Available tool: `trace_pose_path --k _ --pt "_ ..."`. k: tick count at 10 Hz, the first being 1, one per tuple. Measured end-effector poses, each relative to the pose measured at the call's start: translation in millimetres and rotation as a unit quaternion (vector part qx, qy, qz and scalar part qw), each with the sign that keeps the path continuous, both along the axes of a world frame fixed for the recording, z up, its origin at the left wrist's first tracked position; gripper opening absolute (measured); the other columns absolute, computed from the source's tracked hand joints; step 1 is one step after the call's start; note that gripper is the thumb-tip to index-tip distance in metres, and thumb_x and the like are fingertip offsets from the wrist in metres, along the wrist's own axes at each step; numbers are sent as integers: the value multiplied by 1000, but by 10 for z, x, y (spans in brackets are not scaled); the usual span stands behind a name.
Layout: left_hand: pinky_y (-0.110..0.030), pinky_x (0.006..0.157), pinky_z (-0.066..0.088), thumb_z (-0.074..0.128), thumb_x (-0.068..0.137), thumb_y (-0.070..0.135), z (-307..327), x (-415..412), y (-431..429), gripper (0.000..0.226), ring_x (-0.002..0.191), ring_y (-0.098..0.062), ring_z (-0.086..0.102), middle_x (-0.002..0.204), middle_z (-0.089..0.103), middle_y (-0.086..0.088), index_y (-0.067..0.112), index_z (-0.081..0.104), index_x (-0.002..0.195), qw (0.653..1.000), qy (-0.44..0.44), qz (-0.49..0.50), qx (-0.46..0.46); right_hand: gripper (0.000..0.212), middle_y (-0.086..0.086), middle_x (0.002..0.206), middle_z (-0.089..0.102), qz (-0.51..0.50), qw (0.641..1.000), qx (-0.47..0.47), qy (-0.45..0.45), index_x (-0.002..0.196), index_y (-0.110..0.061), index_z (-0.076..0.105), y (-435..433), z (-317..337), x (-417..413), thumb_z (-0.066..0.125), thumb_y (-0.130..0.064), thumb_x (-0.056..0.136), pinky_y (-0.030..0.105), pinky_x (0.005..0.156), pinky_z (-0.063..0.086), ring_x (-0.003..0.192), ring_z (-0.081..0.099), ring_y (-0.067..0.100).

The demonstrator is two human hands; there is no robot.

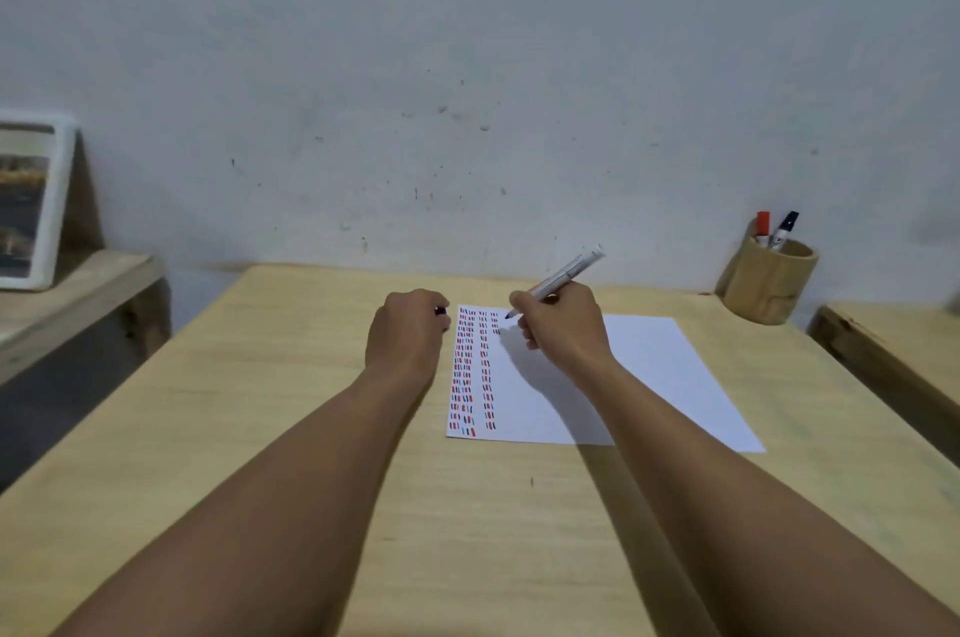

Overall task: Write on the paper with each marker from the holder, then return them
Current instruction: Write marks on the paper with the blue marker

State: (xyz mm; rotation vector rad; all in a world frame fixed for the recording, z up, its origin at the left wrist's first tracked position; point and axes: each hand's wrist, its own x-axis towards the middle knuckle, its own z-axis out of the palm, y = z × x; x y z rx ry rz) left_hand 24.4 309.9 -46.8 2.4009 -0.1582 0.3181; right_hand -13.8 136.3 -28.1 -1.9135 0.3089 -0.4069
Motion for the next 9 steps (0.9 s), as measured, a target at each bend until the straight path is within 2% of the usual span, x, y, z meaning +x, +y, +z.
trace_pose_path --k 1,2,3,4,5,7,9 --pt "-34 85 51 62 95 20 -22 33 7 35 103 -32 66 111 74 -9 23 70 128 1000 2 -2 6 21 5 67 73 -1 1000 -28 10 86 -3 74 14 -71 79 66 -23 85 24 49 52 47 62 10" --pt "-42 100 46 49 101 31 -84 -10 63 48 123 -31 58 131 66 -7 21 49 148 996 7 25 81 23 3 67 73 0 999 -31 11 83 -3 74 24 -157 133 68 -25 87 28 53 52 49 62 10" --pt "-56 121 16 27 105 39 -150 -48 141 53 150 -32 27 158 40 -12 22 35 155 978 69 22 194 25 0 65 74 -3 999 -47 12 78 -4 74 29 -217 165 68 -26 85 29 59 52 51 64 10" --pt "-59 123 -2 17 105 43 -157 -37 166 59 156 -34 0 170 8 -13 25 17 161 963 125 -13 241 24 -1 62 73 0 998 -65 17 72 -6 73 31 -241 177 68 -26 84 27 60 51 52 64 10" --pt "-59 123 -4 14 105 44 -172 -46 168 60 156 -35 -5 170 2 -13 25 11 162 961 122 -17 246 25 -1 62 73 4 996 -84 20 71 -7 72 34 -258 173 69 -27 85 25 57 48 54 65 10" --pt "-59 123 -3 15 105 45 -180 -49 157 60 156 -35 -4 170 3 -13 25 12 162 960 115 -10 254 28 5 68 75 6 995 -94 22 75 -2 72 25 -283 204 69 -28 85 32 63 54 65 70 20" --pt "-58 122 -3 15 105 45 -178 -60 160 61 156 -35 -3 170 4 -13 25 12 162 959 116 -10 257 30 7 69 74 8 994 -104 25 76 0 71 26 -291 213 69 -28 86 30 58 51 63 68 20"
